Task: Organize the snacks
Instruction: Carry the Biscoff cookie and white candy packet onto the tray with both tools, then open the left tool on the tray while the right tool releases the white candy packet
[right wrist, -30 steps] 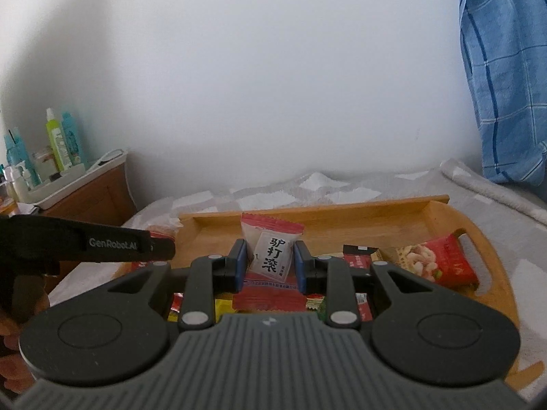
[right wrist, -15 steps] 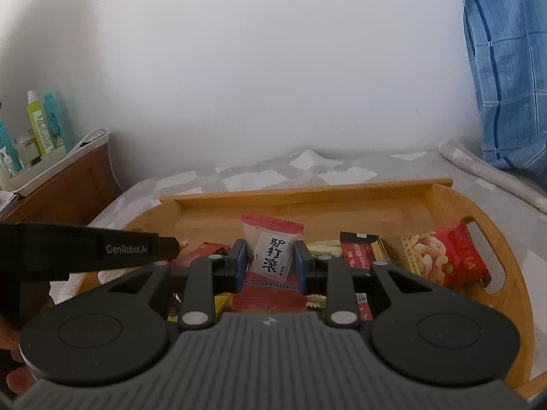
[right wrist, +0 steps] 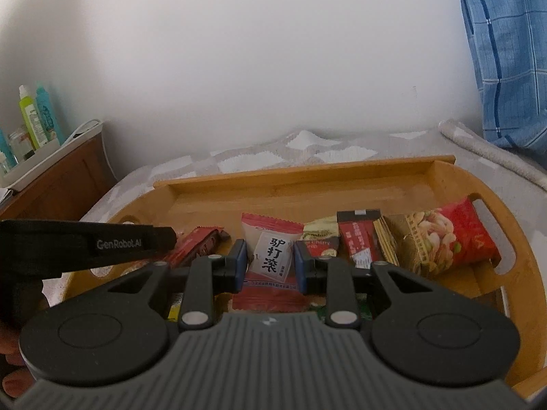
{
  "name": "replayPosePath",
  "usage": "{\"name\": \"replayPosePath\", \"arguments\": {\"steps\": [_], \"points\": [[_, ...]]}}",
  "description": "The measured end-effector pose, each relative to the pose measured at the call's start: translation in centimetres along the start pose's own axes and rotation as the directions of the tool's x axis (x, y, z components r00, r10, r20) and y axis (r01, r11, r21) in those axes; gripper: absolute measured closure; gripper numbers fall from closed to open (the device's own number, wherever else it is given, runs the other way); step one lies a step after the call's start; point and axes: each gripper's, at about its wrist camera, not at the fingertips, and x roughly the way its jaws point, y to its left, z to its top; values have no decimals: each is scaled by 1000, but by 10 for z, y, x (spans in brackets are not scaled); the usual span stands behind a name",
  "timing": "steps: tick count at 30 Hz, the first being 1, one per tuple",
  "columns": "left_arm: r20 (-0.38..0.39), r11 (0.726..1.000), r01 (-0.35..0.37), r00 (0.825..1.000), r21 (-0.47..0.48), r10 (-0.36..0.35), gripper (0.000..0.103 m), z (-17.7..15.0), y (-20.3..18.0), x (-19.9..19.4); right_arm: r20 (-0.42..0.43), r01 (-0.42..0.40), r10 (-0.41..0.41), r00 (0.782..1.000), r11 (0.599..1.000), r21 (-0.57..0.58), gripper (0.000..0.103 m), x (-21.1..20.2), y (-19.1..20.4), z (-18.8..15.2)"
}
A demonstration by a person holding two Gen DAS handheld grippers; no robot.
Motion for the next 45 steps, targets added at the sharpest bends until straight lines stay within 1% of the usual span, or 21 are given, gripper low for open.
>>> {"name": "replayPosePath", "arguments": {"steps": [3, 13, 16, 23, 26, 28, 29, 30, 31, 32, 33, 35, 37, 40, 41, 43, 45], "points": [[-11, 1000, -4, 1000, 2, 4, 85, -1, 1, 2, -1, -1, 1, 1000, 1000, -6, 69, 1, 1, 0], [-13, 1000, -8, 1000, 3, 8, 85, -4, 1, 3, 0, -8, 8, 1000, 1000, -2, 67, 1, 0, 1], [-14, 1000, -10, 1000, 4, 10, 85, -4, 1, 1, 5, -12, 12, 1000, 1000, -4, 64, 0, 1, 1], [-5, 1000, -14, 1000, 21, 14, 84, -4, -2, -8, 25, -11, 11, 1000, 1000, 4, 64, -5, -2, 4], [1, 1000, -11, 1000, 20, 11, 80, -4, -2, -15, 37, -11, 10, 999, 1000, 13, 64, -10, -3, 4], [8, 1000, -4, 1000, 22, 4, 72, -5, -2, -21, 45, -12, 11, 999, 1000, 14, 64, -13, -4, 4], [10, 1000, -3, 1000, 25, 3, 69, -6, -2, -24, 50, -13, 12, 999, 1000, 13, 64, -15, -4, 3], [13, 1000, -2, 1000, 30, 2, 67, -7, -2, -28, 55, -13, 12, 998, 1000, 10, 62, -17, -4, 3], [17, 999, -1, 1000, 37, 0, 65, -9, -3, -32, 62, -13, 13, 998, 1000, 5, 57, -20, -3, 2], [20, 999, 1, 1000, 44, -2, 64, -10, -3, -36, 69, -15, 15, 997, 1000, -3, 54, -24, -3, 1], [23, 999, 3, 1000, 51, -4, 60, -11, -3, -40, 76, -15, 16, 997, 1000, -11, 48, -27, -2, 0], [30, 998, 9, 999, 64, -11, 56, -15, -3, -48, 91, -12, 14, 996, 1000, -29, 46, -35, 1, -3], [38, 997, 13, 999, 77, -16, 52, -19, -4, -57, 102, -7, 11, 995, 999, -43, 41, -42, 2, -7], [48, 996, 9, 999, 92, -13, 46, -25, -3, -70, 109, -8, 13, 994, 999, -46, 39, -53, 3, -12], [51, 995, 10, 999, 94, -15, 45, -27, -2, -74, 110, -11, 16, 994, 999, -44, 38, -56, 3, -13], [56, 996, 16, 998, 92, -21, 40, -33, 1, -83, 115, -11, 16, 993, 999, -42, 34, -62, 2, -16], [59, 996, 21, 998, 85, -26, 35, -39, 3, -90, 121, -9, 14, 993, 999, -40, 32, -69, 2, -19]]}}
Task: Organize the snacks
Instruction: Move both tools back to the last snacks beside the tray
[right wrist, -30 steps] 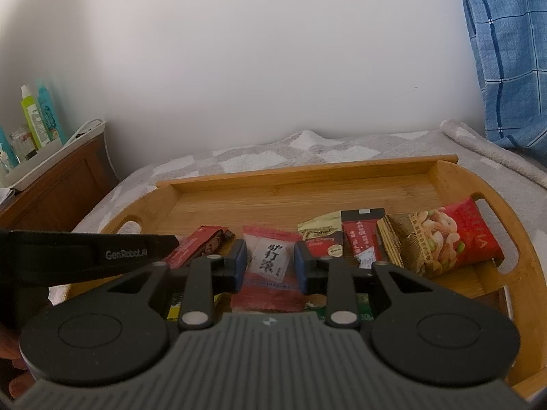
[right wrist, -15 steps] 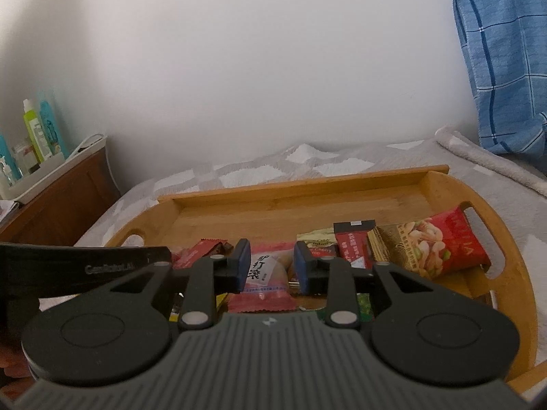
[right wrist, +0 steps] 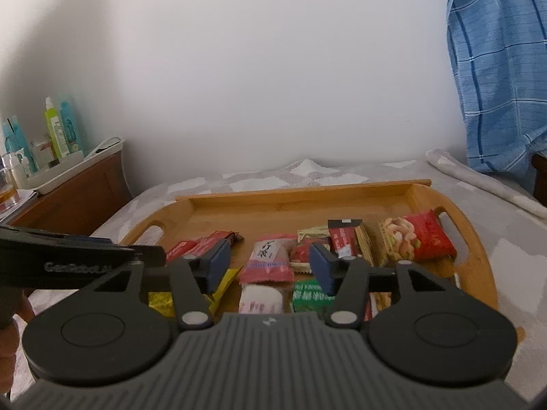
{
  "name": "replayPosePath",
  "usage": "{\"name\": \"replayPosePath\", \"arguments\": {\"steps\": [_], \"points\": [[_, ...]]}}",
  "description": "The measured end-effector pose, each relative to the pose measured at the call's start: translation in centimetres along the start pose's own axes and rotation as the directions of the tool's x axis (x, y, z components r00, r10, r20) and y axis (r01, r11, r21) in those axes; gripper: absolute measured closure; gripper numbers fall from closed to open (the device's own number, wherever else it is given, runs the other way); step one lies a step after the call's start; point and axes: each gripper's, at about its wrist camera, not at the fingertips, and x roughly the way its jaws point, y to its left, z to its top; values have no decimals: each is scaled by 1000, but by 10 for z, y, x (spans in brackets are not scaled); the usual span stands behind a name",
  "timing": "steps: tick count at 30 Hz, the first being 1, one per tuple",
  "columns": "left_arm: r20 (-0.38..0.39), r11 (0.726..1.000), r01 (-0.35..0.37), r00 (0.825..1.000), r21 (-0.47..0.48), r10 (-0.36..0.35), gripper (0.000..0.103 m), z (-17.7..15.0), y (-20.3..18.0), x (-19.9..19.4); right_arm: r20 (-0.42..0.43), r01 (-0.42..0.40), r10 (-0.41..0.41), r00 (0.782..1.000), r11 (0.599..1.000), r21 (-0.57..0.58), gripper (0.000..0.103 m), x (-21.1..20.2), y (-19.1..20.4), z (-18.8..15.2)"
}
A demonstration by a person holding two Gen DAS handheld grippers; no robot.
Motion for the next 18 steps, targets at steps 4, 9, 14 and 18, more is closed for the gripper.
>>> {"name": "replayPosePath", "arguments": {"steps": [4, 9, 14, 18], "points": [[-8, 1000, -5, 1000, -15, 5, 24, -12, 5, -13, 10, -2, 2, 1000, 1000, -11, 30, -10, 2, -4], [-36, 999, -43, 998, 1, 43, 19, -25, 14, -23, 12, -11, 11, 1000, 999, -36, 25, -19, 9, -11], [-84, 999, -48, 995, -21, 46, 18, -36, 25, -25, 9, -24, 24, 1000, 997, -74, 21, -29, 22, -22], [-124, 999, -43, 991, -26, 39, 18, -46, 31, -26, 2, -37, 37, 999, 994, -99, 17, -38, 30, -32]]}}
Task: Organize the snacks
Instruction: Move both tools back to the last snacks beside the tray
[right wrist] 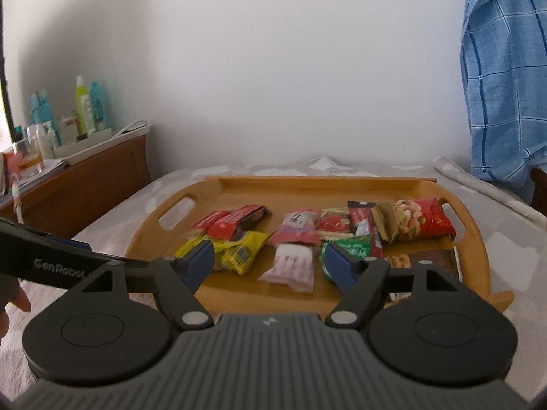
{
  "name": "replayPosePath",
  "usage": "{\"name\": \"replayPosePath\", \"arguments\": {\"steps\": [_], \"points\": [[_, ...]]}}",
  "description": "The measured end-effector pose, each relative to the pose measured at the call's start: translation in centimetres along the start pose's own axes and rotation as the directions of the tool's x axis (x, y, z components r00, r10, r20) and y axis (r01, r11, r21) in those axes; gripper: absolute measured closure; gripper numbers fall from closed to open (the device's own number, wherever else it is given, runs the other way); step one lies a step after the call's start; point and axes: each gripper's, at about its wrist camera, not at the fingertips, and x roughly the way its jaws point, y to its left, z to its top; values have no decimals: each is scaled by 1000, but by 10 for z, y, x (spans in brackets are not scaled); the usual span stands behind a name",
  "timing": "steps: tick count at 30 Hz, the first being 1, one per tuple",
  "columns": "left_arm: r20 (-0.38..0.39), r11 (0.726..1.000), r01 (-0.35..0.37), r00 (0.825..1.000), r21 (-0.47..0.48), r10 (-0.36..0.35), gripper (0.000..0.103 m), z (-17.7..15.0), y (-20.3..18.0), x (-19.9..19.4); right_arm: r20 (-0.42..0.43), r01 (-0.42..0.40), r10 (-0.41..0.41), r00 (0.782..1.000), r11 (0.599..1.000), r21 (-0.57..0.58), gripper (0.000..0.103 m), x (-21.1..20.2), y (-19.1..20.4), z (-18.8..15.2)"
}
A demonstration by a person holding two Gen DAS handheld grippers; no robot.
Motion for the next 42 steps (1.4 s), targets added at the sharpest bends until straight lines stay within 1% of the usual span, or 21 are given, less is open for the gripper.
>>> {"name": "replayPosePath", "arguments": {"steps": [3, 7, 11, 13, 14, 15, 17, 18, 21, 25, 27, 28, 29, 31, 33, 36, 39, 42], "points": [[-34, 1000, 5, 999, 4, -5, 15, -7, 1, 2, -13, -7, 7, 1000, 1000, 0, 15, -6, 2, -6], [-75, 1000, 30, 997, -1, -30, 14, -17, -1, 5, -32, 2, -2, 999, 1000, -5, 13, -15, 4, -13], [-110, 999, 48, 993, -4, -48, 13, -26, -6, 10, -45, 29, -30, 999, 1000, -12, 10, -27, 2, -22], [-110, 999, 36, 993, 3, -36, 12, -29, -10, 12, -46, 49, -49, 998, 999, -17, 7, -34, 0, -25], [-111, 999, 34, 993, 7, -33, 13, -30, -13, 13, -46, 59, -60, 997, 998, -18, 7, -37, -1, -27], [-111, 999, 34, 993, 10, -33, 18, -31, -15, 13, -46, 67, -68, 997, 998, -18, 5, -40, -2, -28], [-86, 999, 30, 996, 35, -27, 31, -35, -21, 11, -45, 86, -86, 995, 996, -12, 4, -46, -5, -30], [-70, 998, 39, 997, 53, -35, 38, -36, -25, 8, -44, 95, -96, 994, 995, -7, 2, -48, -7, -31], [-69, 996, 72, 995, 55, -68, 39, -37, -33, 5, -43, 126, -126, 991, 992, 13, 1, -53, -14, -32], [-68, 987, 147, 987, 62, -143, 40, -36, -45, 1, -51, 159, -156, 986, 986, 50, 1, -54, -24, -32], [-62, 980, 182, 982, 75, -177, 44, -37, -50, -4, -58, 166, -162, 985, 983, 78, 1, -53, -29, -31], [-57, 978, 191, 981, 82, -187, 43, -37, -52, -6, -57, 169, -164, 985, 981, 93, 1, -53, -31, -31], [-50, 976, 198, 980, 86, -194, 41, -37, -52, -9, -58, 176, -170, 984, 978, 113, 1, -54, -35, -31], [-46, 982, 169, 985, 82, -165, 20, -38, -49, -12, -65, 186, -178, 982, 972, 142, 1, -54, -41, -30], [-31, 989, 125, 992, 80, -123, 19, -40, -45, -17, -71, 201, -192, 979, 966, 165, 1, -54, -46, -30], [-16, 995, 79, 997, 68, -78, 19, -46, -34, -27, -77, 204, -193, 978, 962, 179, 0, -54, -48, -30], [-25, 997, 62, 998, 50, -61, 19, -54, -27, -29, -80, 198, -187, 979, 965, 173, 0, -52, -44, -31], [-46, 997, 59, 997, 58, -57, 25, -63, -27, -24, -82, 196, -185, 979, 969, 153, 0, -51, -40, -32]]}}
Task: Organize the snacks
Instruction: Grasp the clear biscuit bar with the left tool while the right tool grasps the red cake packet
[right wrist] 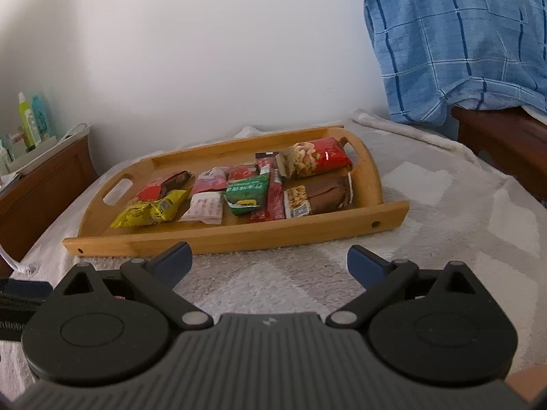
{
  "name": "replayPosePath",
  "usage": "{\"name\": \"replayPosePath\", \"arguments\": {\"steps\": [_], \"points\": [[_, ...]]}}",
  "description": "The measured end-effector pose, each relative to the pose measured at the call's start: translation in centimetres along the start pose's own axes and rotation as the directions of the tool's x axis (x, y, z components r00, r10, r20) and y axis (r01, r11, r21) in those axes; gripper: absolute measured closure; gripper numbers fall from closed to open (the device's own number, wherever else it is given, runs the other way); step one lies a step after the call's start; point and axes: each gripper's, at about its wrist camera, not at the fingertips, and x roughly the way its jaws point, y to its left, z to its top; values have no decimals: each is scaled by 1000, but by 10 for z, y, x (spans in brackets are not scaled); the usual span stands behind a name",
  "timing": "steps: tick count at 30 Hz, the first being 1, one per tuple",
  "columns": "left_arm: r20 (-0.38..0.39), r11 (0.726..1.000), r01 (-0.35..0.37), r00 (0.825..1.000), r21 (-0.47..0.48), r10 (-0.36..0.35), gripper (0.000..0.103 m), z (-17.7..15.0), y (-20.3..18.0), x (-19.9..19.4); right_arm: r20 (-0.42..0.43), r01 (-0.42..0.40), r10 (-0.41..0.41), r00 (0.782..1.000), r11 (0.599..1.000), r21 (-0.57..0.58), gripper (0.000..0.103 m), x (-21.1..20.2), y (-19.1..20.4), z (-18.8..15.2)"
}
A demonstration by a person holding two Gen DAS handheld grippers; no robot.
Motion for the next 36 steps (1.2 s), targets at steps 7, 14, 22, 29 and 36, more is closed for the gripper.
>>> {"name": "replayPosePath", "arguments": {"steps": [7, 14, 22, 29, 36], "points": [[60, 996, -45, 997, 81, 41, 54, -5, -11, -2, 6, -29, 29, 1000, 999, -45, 0, 1, 7, -3], [95, 997, -77, 993, 27, 74, 54, 11, 9, -12, 8, -121, 125, 992, 977, -176, 0, 3, 31, -10], [114, 996, -90, 989, -2, 89, 54, 27, 22, -13, -97, -300, 291, 952, 822, -483, 1, 19, 85, -22], [113, 996, -85, 990, 11, 83, 54, 29, 17, -9, -207, -406, 350, 914, 781, -474, 24, 39, 96, -19], [116, 997, -79, 990, 13, 77, 54, 32, 12, -8, -222, -454, 396, 891, 797, -398, 65, 40, 95, -18]]}}
